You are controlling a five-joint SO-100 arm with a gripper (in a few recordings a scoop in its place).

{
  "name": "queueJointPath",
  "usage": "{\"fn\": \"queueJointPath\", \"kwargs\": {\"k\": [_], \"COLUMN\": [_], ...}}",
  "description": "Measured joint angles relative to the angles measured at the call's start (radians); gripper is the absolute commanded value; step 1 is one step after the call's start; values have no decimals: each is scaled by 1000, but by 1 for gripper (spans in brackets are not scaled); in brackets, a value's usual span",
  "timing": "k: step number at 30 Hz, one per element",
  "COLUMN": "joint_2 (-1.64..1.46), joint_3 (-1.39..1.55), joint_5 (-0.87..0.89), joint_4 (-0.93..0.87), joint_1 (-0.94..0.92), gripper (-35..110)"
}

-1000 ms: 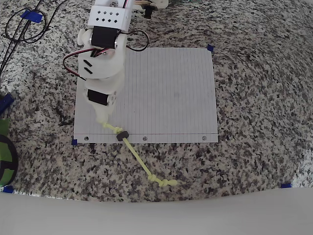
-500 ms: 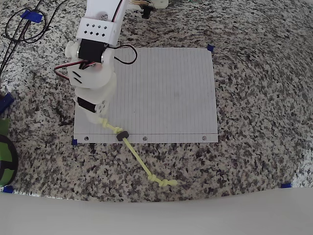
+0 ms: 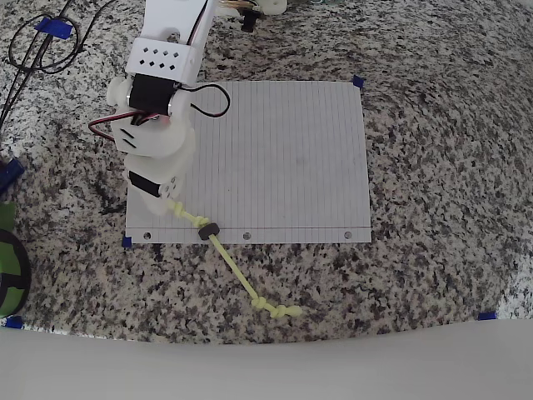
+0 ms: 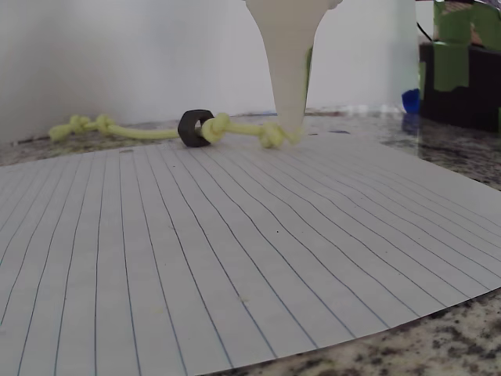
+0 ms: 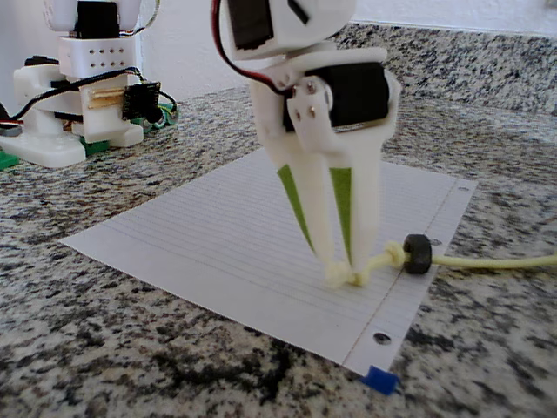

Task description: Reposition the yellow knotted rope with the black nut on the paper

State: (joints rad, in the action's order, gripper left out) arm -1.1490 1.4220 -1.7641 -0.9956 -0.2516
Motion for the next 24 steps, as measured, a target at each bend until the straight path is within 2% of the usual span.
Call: {"fn": "queueJointPath", "kwargs": {"k": [24], "joint_2": [78], "joint_3": [-74], "joint_5": [0], "joint_4": [-31], "joint_1": [35], "gripper": [35]}}
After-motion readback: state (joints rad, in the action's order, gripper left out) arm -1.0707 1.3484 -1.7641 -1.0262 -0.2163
